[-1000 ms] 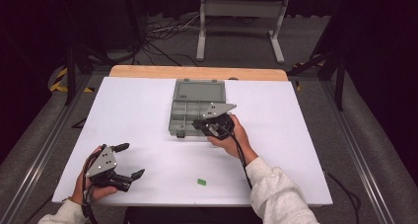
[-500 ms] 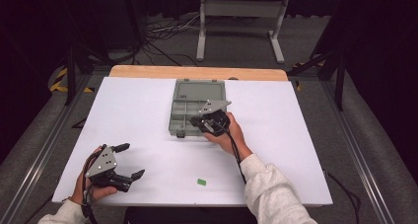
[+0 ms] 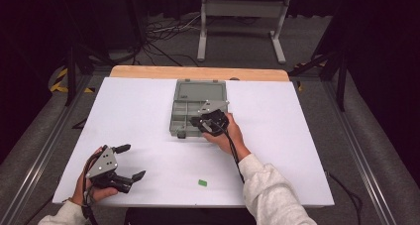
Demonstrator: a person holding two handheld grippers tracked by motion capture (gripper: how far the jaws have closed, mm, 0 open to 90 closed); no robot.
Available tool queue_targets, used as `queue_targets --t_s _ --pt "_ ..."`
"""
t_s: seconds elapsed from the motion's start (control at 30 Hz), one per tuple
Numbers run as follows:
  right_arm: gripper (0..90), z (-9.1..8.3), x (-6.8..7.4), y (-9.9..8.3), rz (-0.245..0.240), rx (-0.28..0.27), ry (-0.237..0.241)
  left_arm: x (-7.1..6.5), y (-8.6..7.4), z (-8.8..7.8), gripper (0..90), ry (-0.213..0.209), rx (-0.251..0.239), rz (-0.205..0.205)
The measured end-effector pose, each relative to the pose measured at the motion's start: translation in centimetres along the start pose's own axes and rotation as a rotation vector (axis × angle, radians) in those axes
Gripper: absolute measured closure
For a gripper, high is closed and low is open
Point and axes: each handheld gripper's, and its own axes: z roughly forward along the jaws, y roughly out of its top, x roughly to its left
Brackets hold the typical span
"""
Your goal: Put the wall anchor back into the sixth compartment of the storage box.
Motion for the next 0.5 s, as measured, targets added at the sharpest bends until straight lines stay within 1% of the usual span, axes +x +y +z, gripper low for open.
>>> queue_targets --t_s 0.3,0.5 --pt "84.0 0.25 0.17 -0.12 -0.004 -0.001 -0.002 0.01 -0.03 0.05 3.3 -0.002 0.002 -0.001" --pt "82.1 0.23 0.13 -0.4 0.013 -0.004 -0.007 0.01 -0.03 0.02 3.3 -0.001 0.002 0.0"
